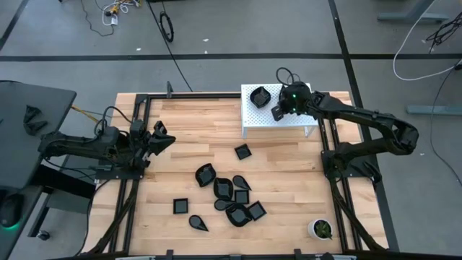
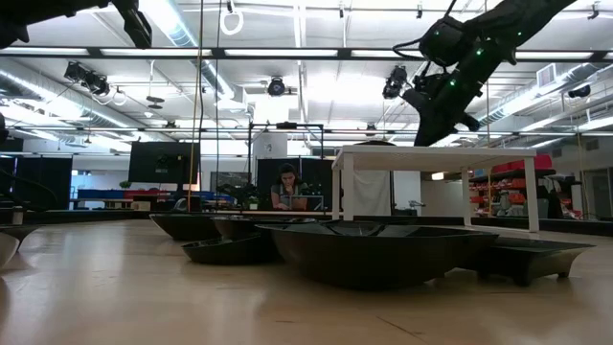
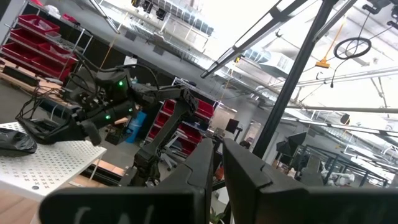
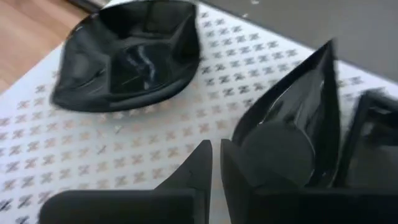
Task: Pick & Place Mini shaped plates
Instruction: Stack the drop shaped plate on top of the drop shaped plates on the shelf
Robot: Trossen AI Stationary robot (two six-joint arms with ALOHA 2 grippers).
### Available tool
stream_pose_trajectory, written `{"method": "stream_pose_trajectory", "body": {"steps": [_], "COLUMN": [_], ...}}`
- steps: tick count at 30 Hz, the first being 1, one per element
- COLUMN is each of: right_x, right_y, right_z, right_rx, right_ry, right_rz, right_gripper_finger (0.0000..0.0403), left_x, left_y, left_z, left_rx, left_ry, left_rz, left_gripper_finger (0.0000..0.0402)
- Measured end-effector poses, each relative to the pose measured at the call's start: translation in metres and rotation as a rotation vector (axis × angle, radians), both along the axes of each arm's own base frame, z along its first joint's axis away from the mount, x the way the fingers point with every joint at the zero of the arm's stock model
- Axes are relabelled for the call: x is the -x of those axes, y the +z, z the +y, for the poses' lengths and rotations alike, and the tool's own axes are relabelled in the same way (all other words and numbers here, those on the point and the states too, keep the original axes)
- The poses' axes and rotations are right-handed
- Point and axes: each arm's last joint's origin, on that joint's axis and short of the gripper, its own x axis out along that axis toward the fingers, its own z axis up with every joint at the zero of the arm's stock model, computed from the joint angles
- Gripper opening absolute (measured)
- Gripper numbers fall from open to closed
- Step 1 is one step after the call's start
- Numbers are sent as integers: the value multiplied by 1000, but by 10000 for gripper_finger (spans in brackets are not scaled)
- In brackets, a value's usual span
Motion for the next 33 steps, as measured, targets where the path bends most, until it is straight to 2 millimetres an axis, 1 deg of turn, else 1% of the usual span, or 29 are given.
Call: {"method": "stream_pose_trajectory", "body": {"steps": [2, 7, 10, 13, 16, 19, 24, 28, 33], "right_x": [-1, -3, 1, 7, 10, 9, 5, 2, -6], "right_y": [2, 12, 13, 10, 6, 4, -2, -8, -5], "right_z": [0, 4, 3, 0, -2, -2, -4, -5, 0], "right_rx": [24, 71, 92, 101, 87, 82, 49, 36, 22], "right_ry": [7, 24, -58, -150, -184, -180, -158, -146, -68], "right_rz": [-3, -74, -62, 1, 33, 42, 57, 77, 16], "right_gripper_finger": [37, 37, 35, 27, 13, 4, 9, 4, 2], "left_x": [0, 0, 0, 0, 0, 0, 0, 0, 0], "left_y": [0, 0, 0, 0, 0, 0, 0, 0, 0], "left_z": [0, 0, 0, 0, 0, 0, 0, 0, 0], "left_rx": [0, 0, 0, 0, 0, 0, 0, 0, 0], "left_ry": [0, 1, 0, 0, 0, 0, 0, 0, 0], "left_rz": [0, 0, 0, 0, 0, 0, 0, 0, 0], "left_gripper_finger": [42, 42, 42, 42, 42, 42, 42, 42, 42]}}
